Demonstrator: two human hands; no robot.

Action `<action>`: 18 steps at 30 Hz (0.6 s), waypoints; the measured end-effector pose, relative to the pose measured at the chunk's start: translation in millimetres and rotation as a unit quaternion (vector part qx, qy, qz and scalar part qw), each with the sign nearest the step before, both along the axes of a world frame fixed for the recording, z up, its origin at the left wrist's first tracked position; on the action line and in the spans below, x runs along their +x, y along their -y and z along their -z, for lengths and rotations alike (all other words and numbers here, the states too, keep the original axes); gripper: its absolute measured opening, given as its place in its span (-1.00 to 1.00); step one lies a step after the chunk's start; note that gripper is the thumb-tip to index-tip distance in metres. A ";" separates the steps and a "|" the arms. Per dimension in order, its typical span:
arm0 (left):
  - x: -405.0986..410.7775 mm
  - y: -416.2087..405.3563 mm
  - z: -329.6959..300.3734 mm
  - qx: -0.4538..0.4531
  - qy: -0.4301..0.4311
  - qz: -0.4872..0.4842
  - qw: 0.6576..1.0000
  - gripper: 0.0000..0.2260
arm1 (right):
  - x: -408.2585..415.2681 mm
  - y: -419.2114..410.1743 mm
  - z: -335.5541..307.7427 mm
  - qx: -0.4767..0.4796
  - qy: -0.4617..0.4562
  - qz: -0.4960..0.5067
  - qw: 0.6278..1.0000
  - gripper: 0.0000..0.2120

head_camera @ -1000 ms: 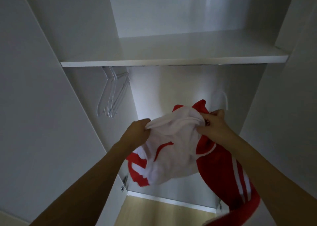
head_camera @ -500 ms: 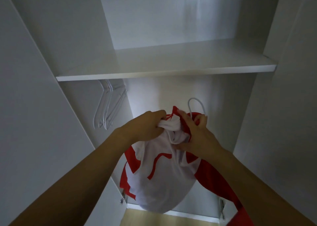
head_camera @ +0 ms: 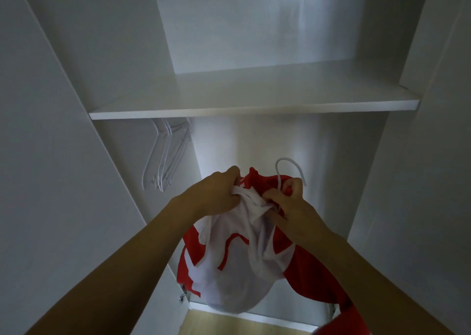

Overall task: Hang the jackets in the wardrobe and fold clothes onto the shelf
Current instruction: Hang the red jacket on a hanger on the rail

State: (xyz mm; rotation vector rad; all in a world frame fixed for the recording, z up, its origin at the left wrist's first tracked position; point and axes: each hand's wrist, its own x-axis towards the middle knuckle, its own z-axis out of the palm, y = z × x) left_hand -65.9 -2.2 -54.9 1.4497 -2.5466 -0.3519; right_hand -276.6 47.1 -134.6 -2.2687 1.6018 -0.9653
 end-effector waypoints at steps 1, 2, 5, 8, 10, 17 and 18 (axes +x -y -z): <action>0.8 0.2 3.0 0.000 0.002 -0.009 1.000 -0.82 | 0.2 1.2 0.3 0.002 0.005 0.005 1.000 -0.80; 1.9 0.3 6.7 0.001 0.007 -0.020 1.000 -0.82 | -0.2 2.7 -0.2 0.001 0.017 0.013 1.000 -0.83; 12.0 1.0 24.7 0.011 0.015 -0.069 0.997 -0.86 | -5.2 8.3 -4.6 -0.001 0.081 0.046 0.996 -0.91; 30.0 -0.7 50.7 0.001 0.005 -0.120 0.993 -0.96 | -12.0 12.8 -7.1 0.009 0.134 0.070 0.988 -0.92; 39.3 -2.8 61.3 0.002 -0.042 -0.151 0.988 -0.91 | -17.4 14.8 -6.6 0.021 0.175 0.090 0.980 -0.88; 43.1 1.8 56.4 0.028 -0.162 -0.117 0.979 -0.80 | -26.4 10.0 0.9 0.087 0.186 0.113 0.972 -0.73; 43.4 4.6 58.7 0.027 -0.167 -0.143 0.975 -0.86 | -25.9 8.6 -1.0 0.090 0.208 0.107 0.968 -0.72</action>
